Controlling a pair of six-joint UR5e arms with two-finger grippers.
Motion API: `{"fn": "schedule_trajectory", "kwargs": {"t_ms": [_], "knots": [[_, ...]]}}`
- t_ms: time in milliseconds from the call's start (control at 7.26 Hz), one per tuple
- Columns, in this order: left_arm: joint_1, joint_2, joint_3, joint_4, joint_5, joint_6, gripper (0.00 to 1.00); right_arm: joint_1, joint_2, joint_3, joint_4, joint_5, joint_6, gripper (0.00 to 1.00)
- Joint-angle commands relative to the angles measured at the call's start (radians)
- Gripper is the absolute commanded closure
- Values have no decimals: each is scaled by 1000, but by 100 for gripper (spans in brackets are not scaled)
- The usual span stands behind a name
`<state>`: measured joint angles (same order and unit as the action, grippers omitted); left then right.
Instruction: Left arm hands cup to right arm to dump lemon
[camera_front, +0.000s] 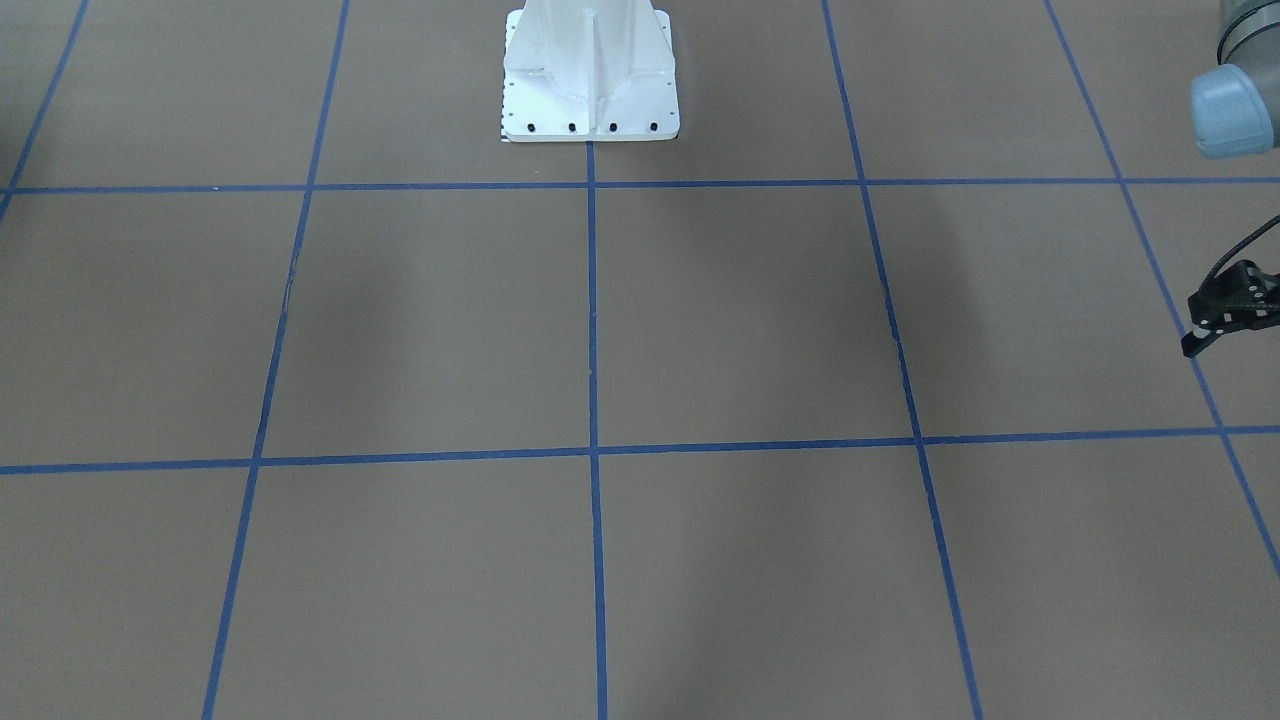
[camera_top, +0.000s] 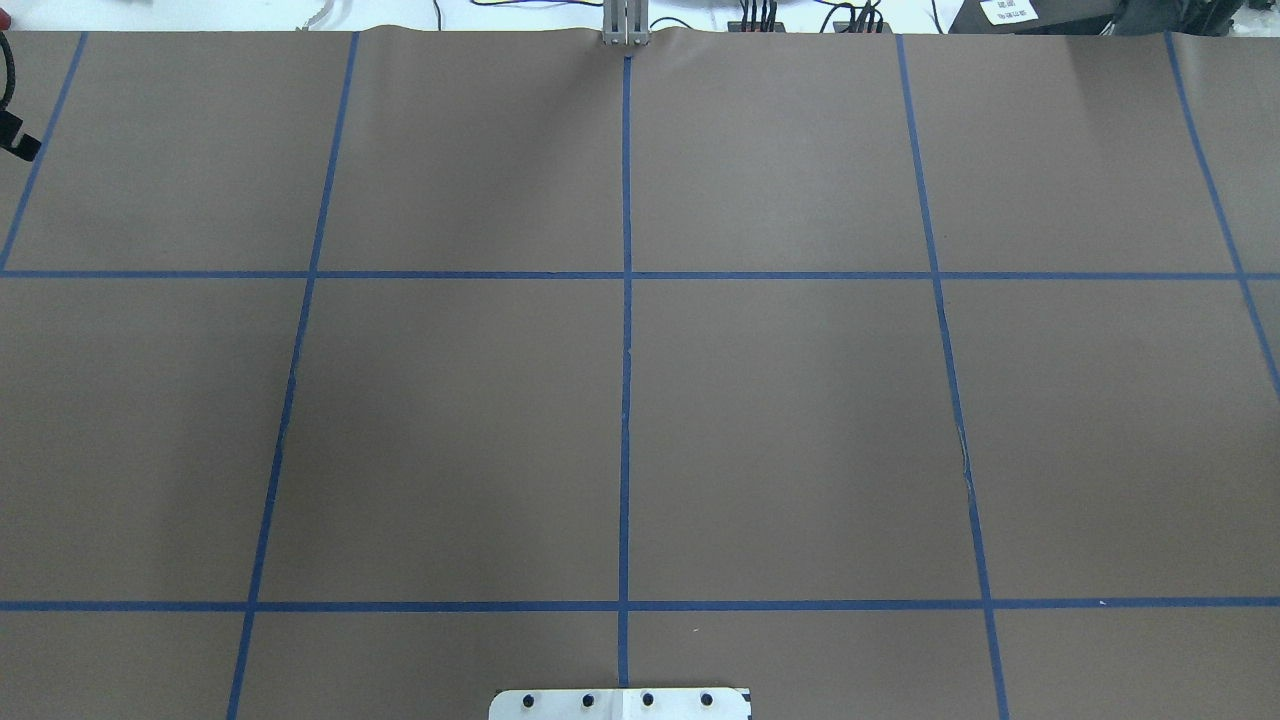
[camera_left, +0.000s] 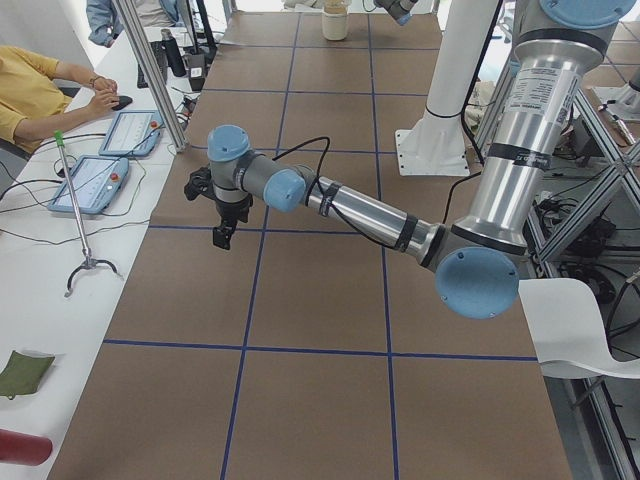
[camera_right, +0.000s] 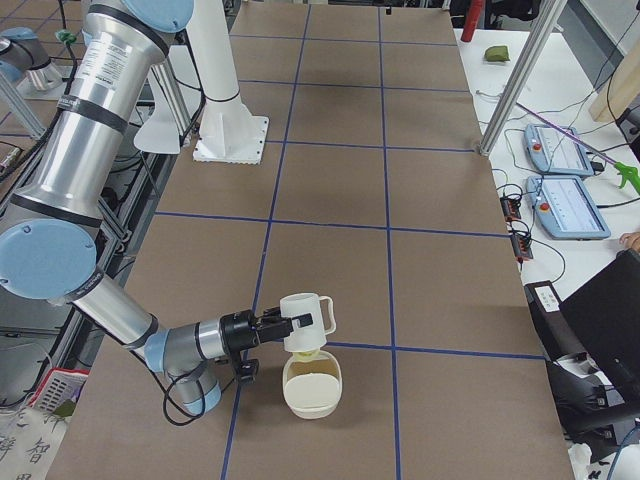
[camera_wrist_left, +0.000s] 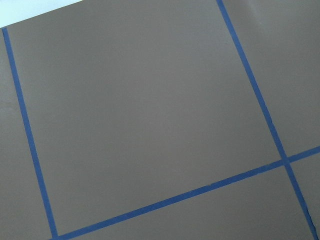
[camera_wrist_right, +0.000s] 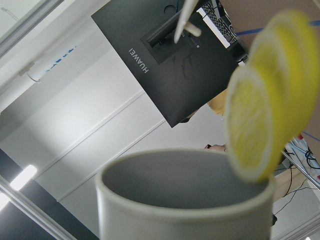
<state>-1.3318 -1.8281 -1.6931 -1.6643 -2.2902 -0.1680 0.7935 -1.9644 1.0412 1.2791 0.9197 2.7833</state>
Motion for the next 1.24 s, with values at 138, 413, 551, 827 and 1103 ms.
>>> {"fn": "schedule_trajectory", "kwargs": {"t_ms": [138, 413, 551, 827, 1103], "knots": [[0, 0, 0, 0, 0, -1, 0, 44, -8, 26, 13, -5, 99, 100], [0, 0, -2, 0, 0, -1, 0, 49, -8, 40, 16, -5, 108, 100], [0, 0, 0, 0, 0, -1, 0, 49, -5, 37, 16, -5, 108, 100], [0, 0, 0, 0, 0, -1, 0, 49, -5, 37, 16, -5, 108, 100], [0, 0, 0, 0, 0, -1, 0, 49, 16, -29, 16, -2, 43, 100]]}}
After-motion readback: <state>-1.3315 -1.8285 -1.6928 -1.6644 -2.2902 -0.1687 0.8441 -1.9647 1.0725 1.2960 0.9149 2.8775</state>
